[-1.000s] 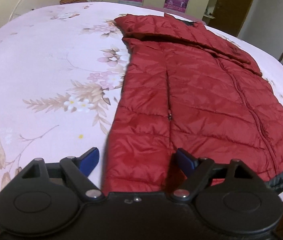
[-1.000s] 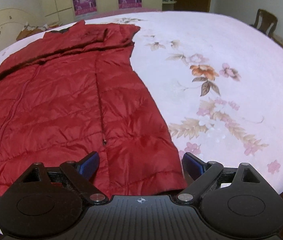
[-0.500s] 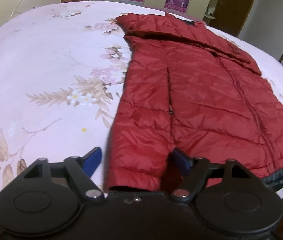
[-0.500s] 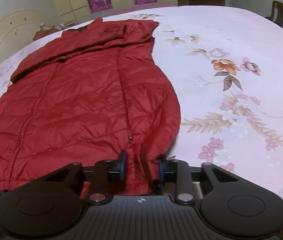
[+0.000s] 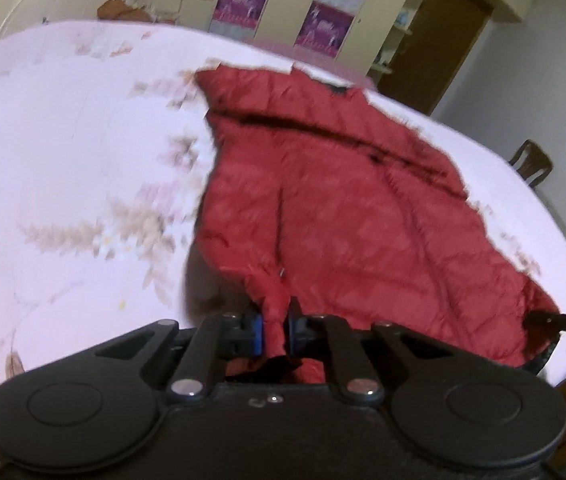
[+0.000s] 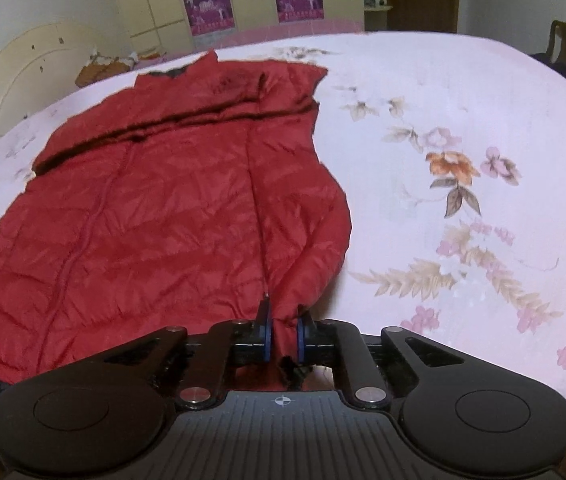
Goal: Fold large clothes
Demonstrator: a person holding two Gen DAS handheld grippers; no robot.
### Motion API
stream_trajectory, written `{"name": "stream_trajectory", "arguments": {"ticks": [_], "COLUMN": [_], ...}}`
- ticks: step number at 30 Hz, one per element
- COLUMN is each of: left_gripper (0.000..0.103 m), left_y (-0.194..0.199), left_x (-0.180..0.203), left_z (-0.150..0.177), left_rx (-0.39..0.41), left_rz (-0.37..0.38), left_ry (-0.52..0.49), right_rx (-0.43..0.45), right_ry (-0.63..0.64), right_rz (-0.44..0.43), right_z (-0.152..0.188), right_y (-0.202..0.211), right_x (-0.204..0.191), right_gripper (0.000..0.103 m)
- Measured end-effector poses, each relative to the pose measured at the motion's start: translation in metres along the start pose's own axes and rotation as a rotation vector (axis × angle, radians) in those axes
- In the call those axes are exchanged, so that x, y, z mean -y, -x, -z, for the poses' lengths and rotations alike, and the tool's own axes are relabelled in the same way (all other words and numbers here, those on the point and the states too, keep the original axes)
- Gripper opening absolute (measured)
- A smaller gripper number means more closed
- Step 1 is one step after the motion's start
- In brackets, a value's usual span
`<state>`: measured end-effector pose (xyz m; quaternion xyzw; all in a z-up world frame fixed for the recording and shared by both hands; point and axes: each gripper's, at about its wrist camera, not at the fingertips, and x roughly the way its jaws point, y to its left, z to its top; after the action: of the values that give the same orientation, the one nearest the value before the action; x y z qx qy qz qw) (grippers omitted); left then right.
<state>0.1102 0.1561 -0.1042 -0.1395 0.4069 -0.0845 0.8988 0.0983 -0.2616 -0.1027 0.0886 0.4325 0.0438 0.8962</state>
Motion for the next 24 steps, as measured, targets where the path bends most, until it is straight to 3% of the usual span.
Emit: {"name": "stream_trajectory", "arguments": {"ticks": [11, 24], "left_gripper": [0.010, 0.010], "left_y": [0.003, -0.066], "left_x": [0.011, 0.026], "left_z": [-0.063, -0.178], "left_rx": [0.160, 0.259], "left_rz": [0.043, -0.021], "left_ry": [0.015, 0.006], "right_rx": [0.151, 0.251], "right_ry": [-0.010, -0.041], "right_rz": [-0.046, -0.066], "right_z": [-0.068, -0.197], "right_y": [0.013, -0.060], "right_x": [-0.013, -0.010], "right_gripper": [0.010, 0.010]}}
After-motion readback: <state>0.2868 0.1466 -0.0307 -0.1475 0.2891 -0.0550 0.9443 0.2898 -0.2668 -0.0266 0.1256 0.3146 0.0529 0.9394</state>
